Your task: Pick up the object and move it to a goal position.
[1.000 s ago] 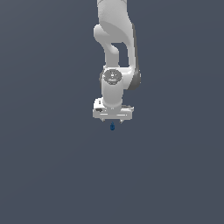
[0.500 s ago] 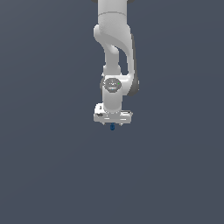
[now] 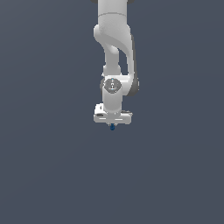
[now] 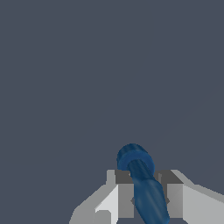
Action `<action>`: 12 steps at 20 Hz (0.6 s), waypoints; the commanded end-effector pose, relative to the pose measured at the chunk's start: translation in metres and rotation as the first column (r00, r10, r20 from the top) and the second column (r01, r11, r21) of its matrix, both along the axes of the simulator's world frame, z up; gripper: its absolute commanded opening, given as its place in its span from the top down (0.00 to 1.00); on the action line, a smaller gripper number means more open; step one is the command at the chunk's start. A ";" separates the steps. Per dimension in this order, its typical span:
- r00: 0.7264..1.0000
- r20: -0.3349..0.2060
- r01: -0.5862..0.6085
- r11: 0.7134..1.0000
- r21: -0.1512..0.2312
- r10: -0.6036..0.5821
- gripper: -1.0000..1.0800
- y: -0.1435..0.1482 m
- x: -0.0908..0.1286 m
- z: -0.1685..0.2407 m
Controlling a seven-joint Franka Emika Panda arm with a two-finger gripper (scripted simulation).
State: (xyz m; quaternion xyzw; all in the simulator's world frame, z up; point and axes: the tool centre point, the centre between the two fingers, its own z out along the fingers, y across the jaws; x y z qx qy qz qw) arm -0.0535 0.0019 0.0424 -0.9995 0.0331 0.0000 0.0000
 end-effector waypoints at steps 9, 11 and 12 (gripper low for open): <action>1.000 0.000 0.000 1.000 0.000 0.000 1.00 -0.005 -0.002 0.011; 1.000 0.000 0.000 1.000 0.000 0.000 1.00 -0.008 -0.004 0.019; 1.000 0.000 0.000 1.000 0.000 0.000 1.00 -0.010 -0.005 0.023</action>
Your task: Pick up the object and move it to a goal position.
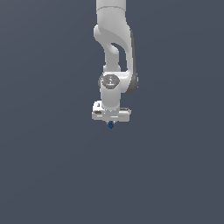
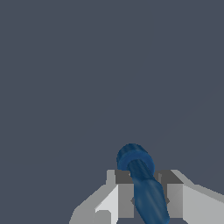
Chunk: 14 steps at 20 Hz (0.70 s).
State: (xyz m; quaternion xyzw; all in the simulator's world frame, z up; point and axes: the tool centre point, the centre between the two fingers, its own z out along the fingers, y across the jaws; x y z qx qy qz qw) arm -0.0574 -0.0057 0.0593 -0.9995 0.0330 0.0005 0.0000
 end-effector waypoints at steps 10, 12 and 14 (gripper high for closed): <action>1.000 0.001 0.001 1.000 0.001 -0.001 1.00 -0.035 -0.015 0.079; 1.000 0.001 0.001 1.000 0.001 -0.001 1.00 -0.044 -0.019 0.099; 1.000 0.001 0.001 1.000 0.001 -0.001 1.00 -0.054 -0.023 0.120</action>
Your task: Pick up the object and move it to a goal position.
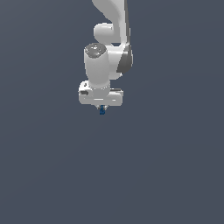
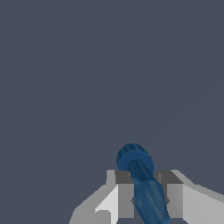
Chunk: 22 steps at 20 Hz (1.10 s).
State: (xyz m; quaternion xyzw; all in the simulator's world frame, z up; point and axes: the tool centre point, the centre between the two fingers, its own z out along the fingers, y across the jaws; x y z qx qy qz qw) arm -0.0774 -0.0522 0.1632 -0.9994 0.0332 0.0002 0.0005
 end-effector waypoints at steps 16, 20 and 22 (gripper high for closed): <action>1.000 0.001 0.000 1.000 0.000 0.000 1.00 -0.071 -0.026 0.158; 1.000 0.000 0.000 1.000 0.000 0.000 1.00 -0.079 -0.028 0.176; 1.000 0.000 0.000 1.000 0.000 0.000 1.00 -0.082 -0.029 0.182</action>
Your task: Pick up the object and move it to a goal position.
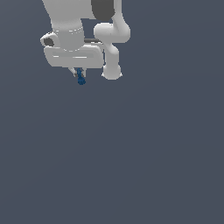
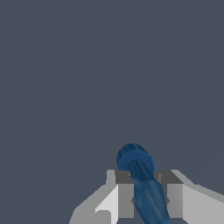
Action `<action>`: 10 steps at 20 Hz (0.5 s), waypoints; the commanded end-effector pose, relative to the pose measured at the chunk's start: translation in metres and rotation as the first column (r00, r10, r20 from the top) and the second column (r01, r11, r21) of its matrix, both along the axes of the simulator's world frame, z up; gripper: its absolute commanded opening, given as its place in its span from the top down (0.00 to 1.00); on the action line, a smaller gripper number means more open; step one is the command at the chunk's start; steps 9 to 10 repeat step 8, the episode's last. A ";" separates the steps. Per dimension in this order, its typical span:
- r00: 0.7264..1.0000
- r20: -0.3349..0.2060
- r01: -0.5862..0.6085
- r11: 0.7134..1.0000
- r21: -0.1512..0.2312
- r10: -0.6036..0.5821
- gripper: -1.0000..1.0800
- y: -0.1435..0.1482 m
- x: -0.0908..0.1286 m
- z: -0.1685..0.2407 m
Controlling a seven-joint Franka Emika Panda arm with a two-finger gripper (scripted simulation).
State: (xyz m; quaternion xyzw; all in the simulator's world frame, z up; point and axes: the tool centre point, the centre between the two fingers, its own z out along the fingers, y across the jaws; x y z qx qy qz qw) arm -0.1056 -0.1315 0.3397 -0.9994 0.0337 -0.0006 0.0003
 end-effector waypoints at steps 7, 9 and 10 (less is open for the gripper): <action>1.000 -0.001 -0.001 1.000 -0.001 0.001 1.00 -0.004 0.000 0.009; 1.000 -0.001 -0.001 1.000 -0.001 0.001 1.00 -0.004 0.000 0.009; 1.000 -0.001 -0.001 1.000 -0.001 0.001 1.00 -0.004 0.000 0.009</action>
